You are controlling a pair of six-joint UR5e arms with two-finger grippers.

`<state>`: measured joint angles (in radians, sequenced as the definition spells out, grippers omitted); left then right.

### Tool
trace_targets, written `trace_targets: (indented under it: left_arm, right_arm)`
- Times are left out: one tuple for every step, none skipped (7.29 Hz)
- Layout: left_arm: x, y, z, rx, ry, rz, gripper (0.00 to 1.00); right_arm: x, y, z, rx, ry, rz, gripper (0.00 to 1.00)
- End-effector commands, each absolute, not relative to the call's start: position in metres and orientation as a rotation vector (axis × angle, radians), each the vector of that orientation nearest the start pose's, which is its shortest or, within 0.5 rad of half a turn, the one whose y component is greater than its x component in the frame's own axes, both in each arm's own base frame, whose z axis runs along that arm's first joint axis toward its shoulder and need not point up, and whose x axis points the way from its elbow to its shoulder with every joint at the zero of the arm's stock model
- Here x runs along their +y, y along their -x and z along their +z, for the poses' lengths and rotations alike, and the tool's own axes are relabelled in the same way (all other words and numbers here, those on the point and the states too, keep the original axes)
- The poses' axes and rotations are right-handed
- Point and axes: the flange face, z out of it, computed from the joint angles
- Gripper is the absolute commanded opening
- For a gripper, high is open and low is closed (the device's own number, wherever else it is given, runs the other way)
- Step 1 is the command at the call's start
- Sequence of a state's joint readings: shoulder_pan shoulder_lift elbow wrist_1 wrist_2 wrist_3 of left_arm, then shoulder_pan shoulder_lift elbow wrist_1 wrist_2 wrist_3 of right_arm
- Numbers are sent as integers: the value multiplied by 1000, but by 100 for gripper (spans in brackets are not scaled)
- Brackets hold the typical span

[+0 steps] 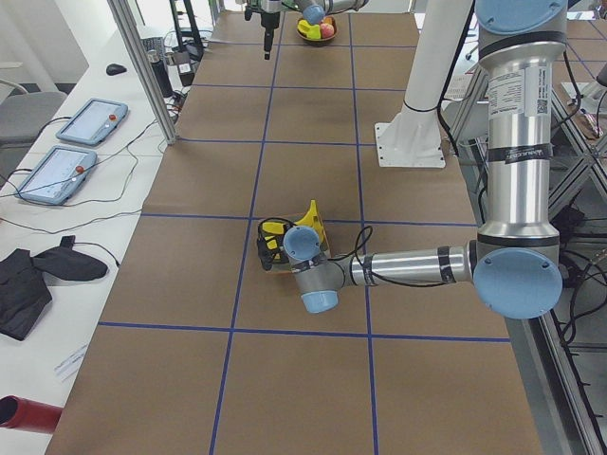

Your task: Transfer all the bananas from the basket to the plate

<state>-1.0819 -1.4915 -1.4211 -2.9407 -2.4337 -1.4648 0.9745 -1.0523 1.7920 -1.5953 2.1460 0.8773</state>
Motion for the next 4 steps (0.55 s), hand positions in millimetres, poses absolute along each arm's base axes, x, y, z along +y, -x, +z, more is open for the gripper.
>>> trace_targets:
  left_arm:
    - [-423, -160, 614, 1300, 38, -349, 99]
    - [-423, -160, 614, 1300, 38, -349, 99]
    - [-423, -160, 614, 1299, 40, -349, 99]
    - [-426, -162, 608, 1308, 37, -338, 99]
  right_arm:
    - [-566, 290, 265, -873, -144, 55, 100]
    - [-566, 290, 264, -874, -145, 55, 100]
    - [-566, 290, 264, -874, -145, 53, 100]
    - [-566, 290, 263, -874, -146, 52, 100]
